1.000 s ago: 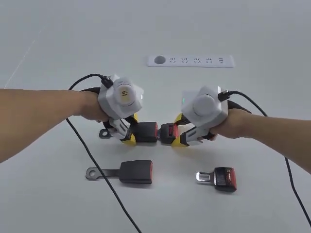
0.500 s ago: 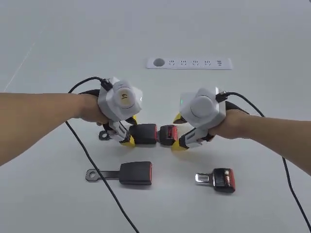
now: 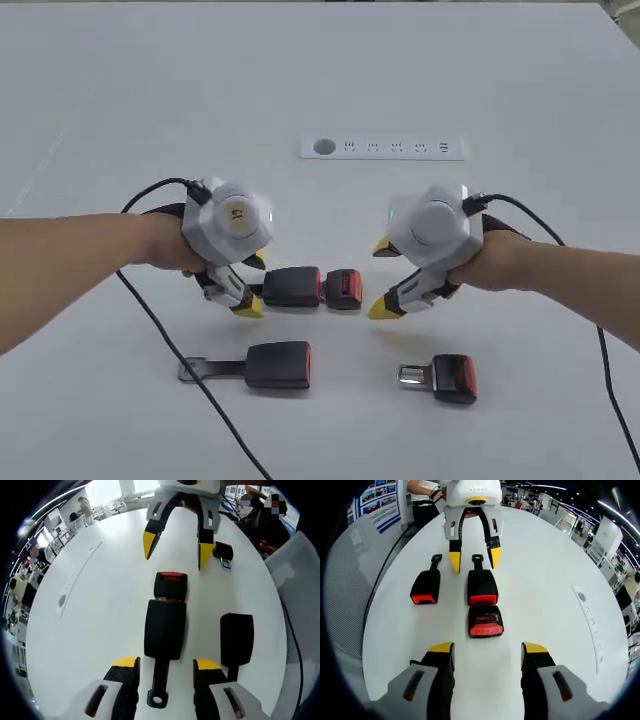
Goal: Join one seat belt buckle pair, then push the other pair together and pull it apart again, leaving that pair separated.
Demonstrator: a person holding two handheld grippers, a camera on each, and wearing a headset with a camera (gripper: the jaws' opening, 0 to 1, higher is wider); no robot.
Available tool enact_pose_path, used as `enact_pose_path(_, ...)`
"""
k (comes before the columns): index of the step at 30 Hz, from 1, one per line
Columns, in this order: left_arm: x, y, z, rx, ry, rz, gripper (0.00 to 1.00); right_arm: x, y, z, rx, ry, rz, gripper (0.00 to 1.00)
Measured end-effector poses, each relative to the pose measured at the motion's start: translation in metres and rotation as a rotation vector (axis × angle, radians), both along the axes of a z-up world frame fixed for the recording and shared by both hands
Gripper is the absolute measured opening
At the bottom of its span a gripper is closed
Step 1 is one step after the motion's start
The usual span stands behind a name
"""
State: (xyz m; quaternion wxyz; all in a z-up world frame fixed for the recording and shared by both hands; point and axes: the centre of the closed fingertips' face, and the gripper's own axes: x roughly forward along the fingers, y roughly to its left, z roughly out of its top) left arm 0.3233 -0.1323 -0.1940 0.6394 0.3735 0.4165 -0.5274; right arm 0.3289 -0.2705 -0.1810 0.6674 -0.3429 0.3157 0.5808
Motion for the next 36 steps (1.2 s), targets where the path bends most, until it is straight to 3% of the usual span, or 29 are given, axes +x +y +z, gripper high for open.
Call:
enact_pose_path(8, -0.009, 0.011, 0.007, -0.022, -0.001, 0.059, 0.46, -0.006, -0.020, 0.007, -0.001, -0.002, -0.034, 0.56)
enact_pose_path(20, -0.026, 0.028, 0.020, -0.093, 0.001, 0.177, 0.50, -0.026, -0.054, 0.013, -0.003, 0.008, -0.101, 0.60)
enact_pose_path(25, -0.034, 0.035, 0.027, -0.149, -0.007, 0.241, 0.51, -0.036, -0.065, 0.018, 0.017, 0.010, -0.137, 0.61)
enact_pose_path(32, -0.053, 0.046, 0.031, -0.236, -0.006, 0.343, 0.52, -0.047, -0.080, 0.014, 0.045, 0.011, -0.188, 0.63)
enact_pose_path(36, -0.062, 0.047, 0.038, -0.317, -0.028, 0.403, 0.53, -0.057, -0.084, 0.016, 0.082, 0.007, -0.223, 0.64)
